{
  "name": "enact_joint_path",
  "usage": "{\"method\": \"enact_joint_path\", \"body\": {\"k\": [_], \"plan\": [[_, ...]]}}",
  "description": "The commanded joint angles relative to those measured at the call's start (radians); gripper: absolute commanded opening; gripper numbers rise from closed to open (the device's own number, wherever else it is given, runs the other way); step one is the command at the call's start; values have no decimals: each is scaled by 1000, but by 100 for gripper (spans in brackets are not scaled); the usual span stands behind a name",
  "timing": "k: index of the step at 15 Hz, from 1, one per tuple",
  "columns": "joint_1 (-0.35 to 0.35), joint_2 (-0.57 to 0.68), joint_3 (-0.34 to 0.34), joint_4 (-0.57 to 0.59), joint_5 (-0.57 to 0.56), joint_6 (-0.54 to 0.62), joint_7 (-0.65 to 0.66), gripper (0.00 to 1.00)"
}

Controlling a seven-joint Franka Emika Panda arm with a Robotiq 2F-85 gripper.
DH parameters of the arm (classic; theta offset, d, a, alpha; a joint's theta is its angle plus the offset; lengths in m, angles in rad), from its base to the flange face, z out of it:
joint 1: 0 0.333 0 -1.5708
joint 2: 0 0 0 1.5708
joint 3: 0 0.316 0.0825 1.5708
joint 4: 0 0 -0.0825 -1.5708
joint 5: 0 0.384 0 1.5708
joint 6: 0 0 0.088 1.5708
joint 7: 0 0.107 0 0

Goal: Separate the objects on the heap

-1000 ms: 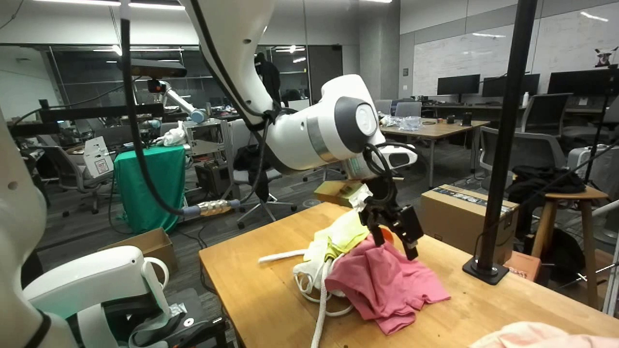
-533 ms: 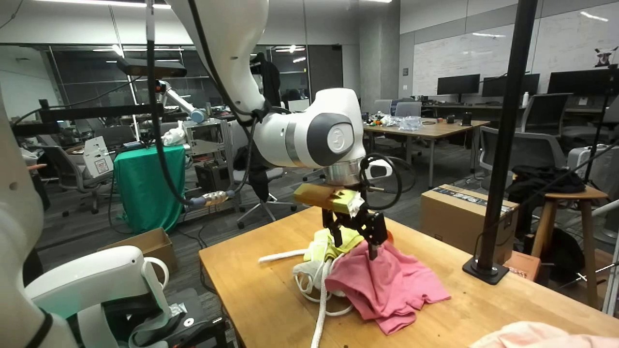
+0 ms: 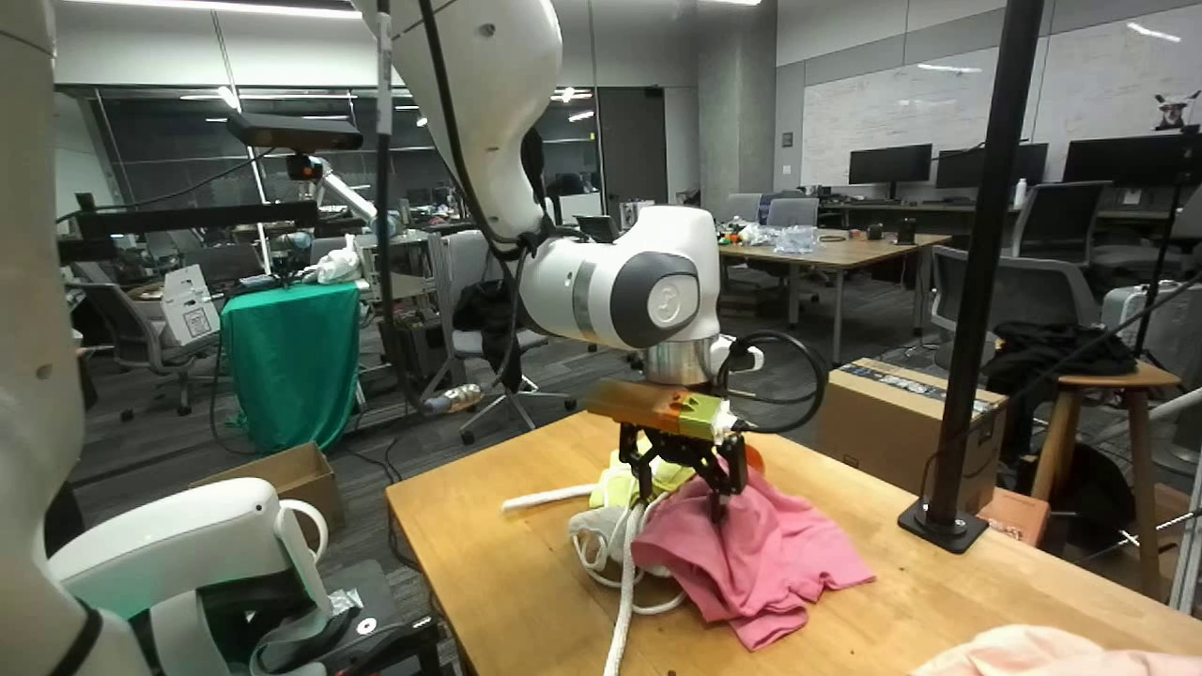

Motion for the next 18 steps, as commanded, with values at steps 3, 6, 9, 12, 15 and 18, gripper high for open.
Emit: {"method": "enact_joint_path", "body": {"k": [3, 6, 9, 12, 15, 18], "plan": [[0, 91, -35, 82, -34, 38, -9, 68], [-6, 105, -44, 103, -28, 25, -12, 44], [-1, 109, -60, 118, -40, 2, 5, 19], [10, 68, -82, 112, -66, -41, 34, 1], [-6, -12, -80, 81, -63, -62, 14, 1], [-24, -117, -80, 41, -44, -48, -2, 2]]}}
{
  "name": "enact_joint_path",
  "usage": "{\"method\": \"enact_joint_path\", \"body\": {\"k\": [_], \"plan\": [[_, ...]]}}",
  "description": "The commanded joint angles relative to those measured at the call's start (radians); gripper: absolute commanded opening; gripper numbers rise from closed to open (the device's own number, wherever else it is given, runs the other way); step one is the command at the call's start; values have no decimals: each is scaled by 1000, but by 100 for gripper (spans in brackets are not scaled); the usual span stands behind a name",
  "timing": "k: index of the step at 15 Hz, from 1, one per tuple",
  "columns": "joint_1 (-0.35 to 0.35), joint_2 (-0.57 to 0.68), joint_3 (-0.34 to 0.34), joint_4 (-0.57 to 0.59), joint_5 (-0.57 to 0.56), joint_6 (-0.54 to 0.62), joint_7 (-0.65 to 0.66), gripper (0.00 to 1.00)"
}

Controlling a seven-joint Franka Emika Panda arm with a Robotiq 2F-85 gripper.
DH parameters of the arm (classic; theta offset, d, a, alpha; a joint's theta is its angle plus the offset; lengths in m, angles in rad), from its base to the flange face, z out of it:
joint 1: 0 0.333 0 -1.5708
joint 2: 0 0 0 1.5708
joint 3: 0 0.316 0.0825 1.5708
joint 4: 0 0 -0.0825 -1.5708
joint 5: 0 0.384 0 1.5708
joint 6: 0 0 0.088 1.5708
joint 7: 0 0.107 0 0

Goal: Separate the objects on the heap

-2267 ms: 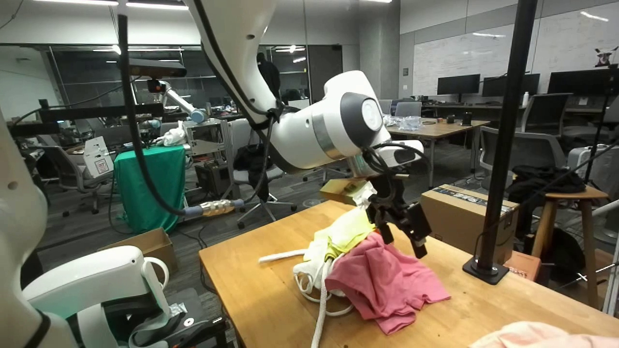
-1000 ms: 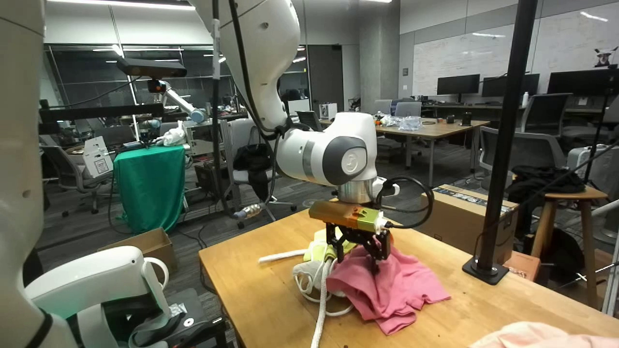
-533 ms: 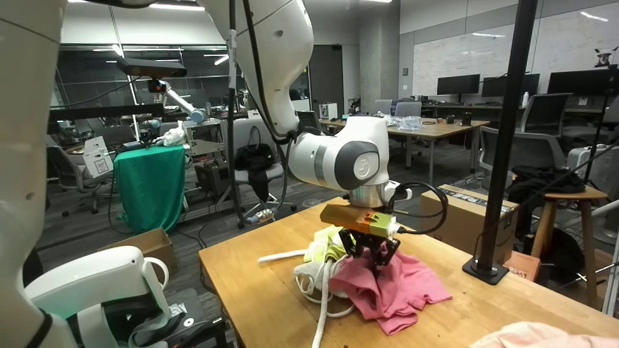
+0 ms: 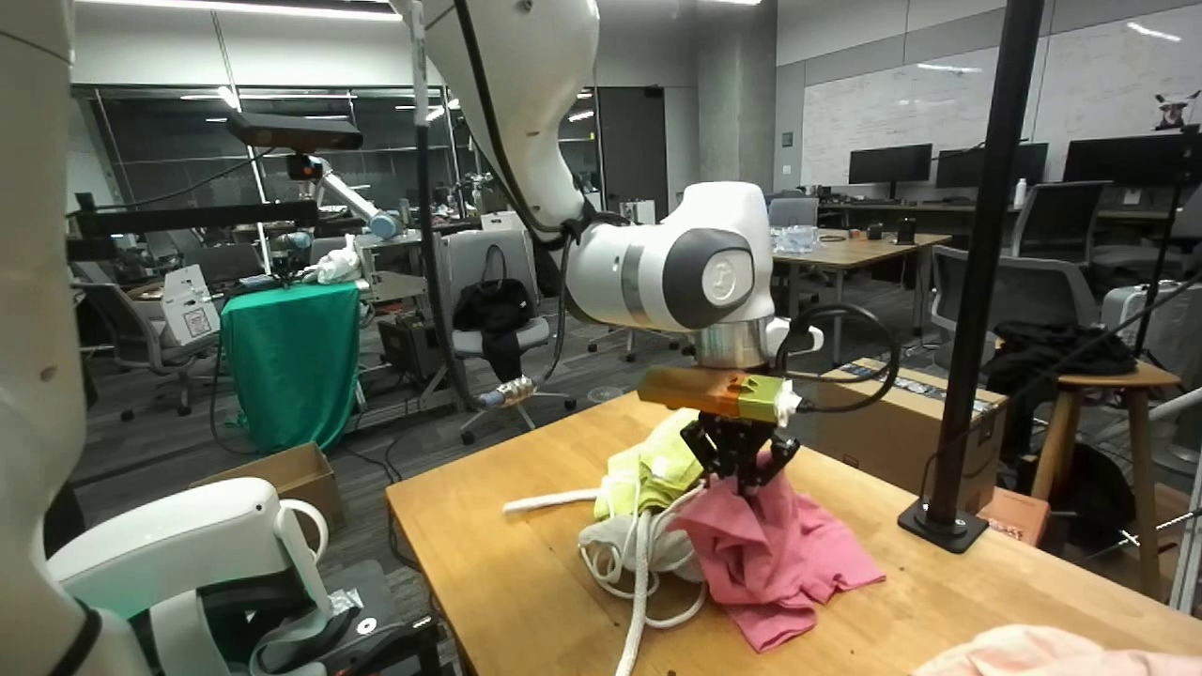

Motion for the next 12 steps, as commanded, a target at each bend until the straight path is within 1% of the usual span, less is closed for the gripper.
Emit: {"method": "enact_joint_path", "body": {"k": [1, 7, 12], "plan": [[-23, -171, -4, -73, 17, -4, -19, 2], [-55, -371, -34, -143, 81, 30, -36, 2], [-54, -495, -66, -178, 103, 45, -22, 2]]}}
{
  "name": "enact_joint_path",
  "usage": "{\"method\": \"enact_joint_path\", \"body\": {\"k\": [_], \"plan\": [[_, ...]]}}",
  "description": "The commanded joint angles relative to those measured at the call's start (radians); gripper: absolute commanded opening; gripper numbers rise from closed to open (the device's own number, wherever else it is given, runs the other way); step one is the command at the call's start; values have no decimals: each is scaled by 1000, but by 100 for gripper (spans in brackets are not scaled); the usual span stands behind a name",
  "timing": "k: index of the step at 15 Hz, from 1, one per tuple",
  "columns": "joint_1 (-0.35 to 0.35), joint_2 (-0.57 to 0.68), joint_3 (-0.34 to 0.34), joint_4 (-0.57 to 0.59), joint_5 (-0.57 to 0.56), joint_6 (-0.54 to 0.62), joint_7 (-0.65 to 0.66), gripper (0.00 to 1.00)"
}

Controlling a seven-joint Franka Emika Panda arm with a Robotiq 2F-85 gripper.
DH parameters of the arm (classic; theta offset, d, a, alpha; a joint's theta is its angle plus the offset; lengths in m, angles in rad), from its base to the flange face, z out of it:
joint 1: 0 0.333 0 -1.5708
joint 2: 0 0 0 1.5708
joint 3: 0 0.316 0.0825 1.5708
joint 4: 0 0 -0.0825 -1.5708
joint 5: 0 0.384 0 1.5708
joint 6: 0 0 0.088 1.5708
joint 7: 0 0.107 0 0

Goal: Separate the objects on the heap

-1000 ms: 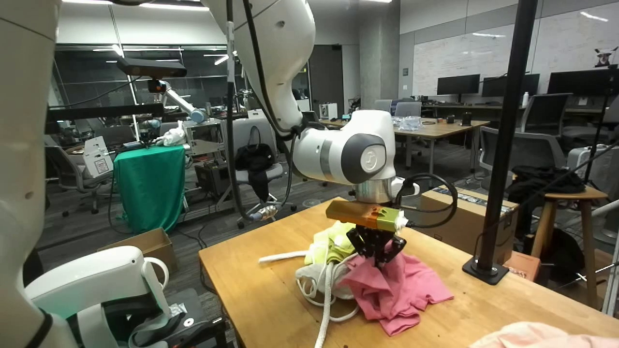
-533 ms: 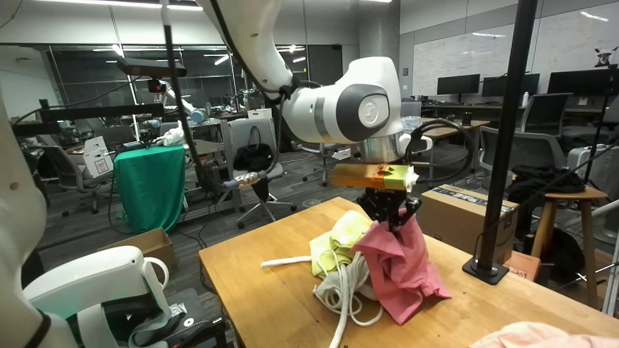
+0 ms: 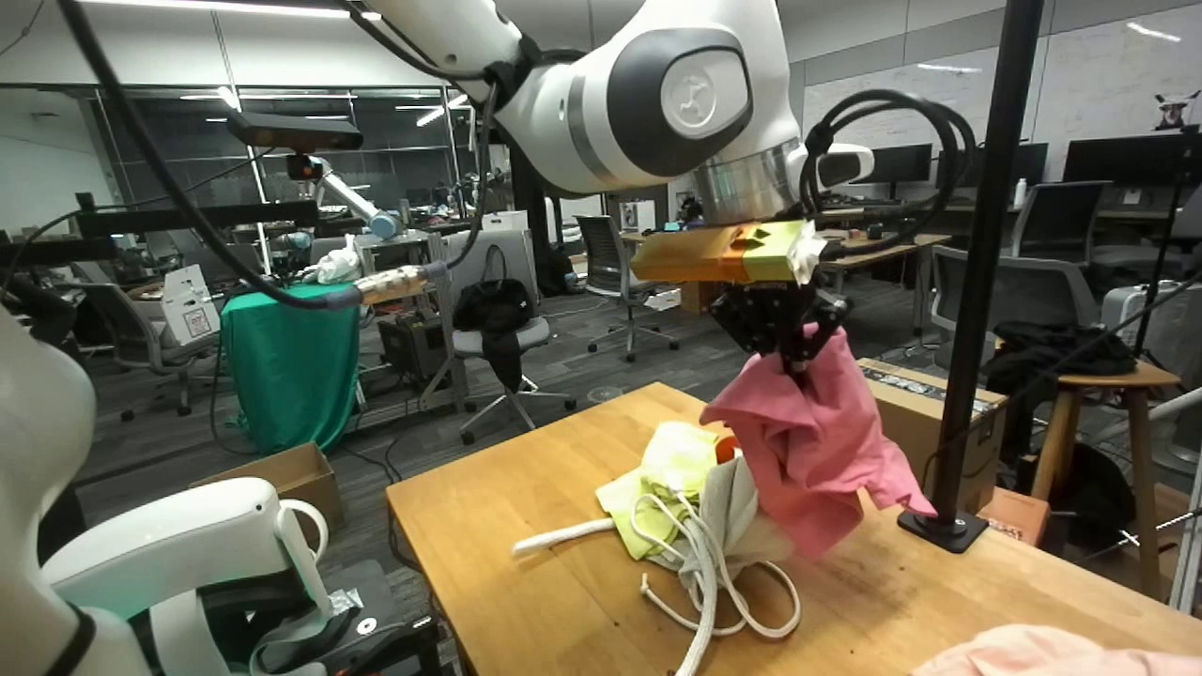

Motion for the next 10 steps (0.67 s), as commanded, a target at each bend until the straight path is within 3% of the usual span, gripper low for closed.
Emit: {"method": "enact_joint_path", "body": {"k": [1, 10], "plan": [[2, -115, -17, -47, 31, 40, -8, 2], [30, -245, -27, -17, 160, 111, 54, 2]]}}
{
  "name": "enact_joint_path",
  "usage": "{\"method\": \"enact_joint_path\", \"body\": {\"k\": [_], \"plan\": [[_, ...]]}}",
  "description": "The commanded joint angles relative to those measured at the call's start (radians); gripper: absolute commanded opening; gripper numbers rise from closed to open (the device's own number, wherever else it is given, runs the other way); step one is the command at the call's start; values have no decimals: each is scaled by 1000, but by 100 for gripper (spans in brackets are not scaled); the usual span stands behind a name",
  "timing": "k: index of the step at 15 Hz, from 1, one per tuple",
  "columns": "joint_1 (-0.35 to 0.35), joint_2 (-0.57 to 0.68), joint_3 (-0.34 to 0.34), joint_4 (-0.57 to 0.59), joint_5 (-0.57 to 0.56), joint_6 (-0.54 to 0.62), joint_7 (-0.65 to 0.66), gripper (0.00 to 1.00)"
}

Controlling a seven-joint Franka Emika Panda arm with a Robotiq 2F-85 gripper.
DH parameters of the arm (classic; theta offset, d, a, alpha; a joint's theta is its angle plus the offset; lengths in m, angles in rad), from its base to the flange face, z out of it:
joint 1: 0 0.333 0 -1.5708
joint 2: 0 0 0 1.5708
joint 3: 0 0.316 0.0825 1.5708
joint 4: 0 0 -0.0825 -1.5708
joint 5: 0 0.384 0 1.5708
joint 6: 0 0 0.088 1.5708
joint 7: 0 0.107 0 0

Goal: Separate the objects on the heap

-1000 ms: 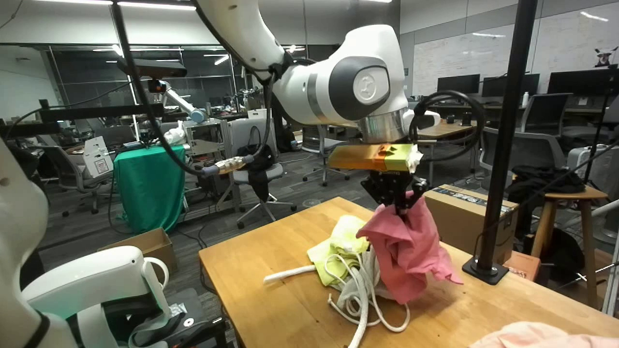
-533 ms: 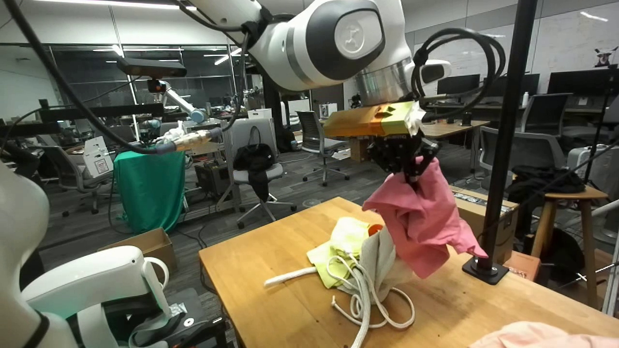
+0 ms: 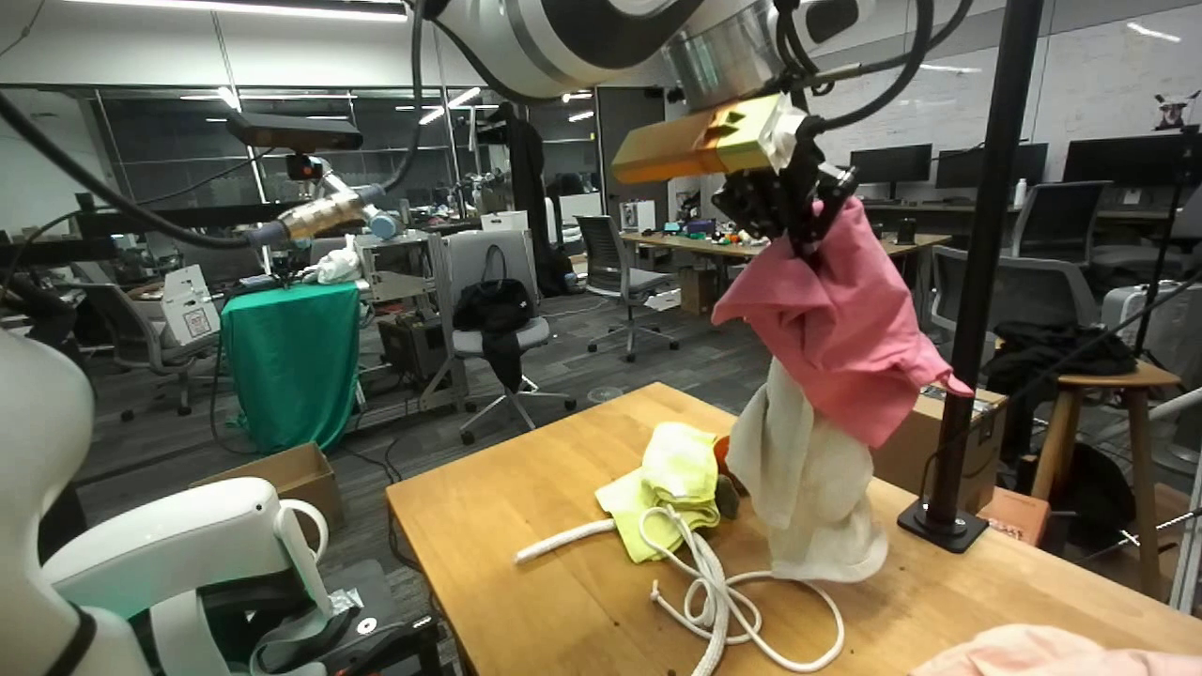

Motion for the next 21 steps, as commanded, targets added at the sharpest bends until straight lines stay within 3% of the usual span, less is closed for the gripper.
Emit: {"method": "enact_joint_path", "body": {"k": [1, 10, 21], "plan": [[24, -61, -8, 1, 60, 44, 37, 2], [24, -96, -13, -57, 49, -1, 36, 2], [-189, -28, -4, -197, -242, -120, 227, 2]]}}
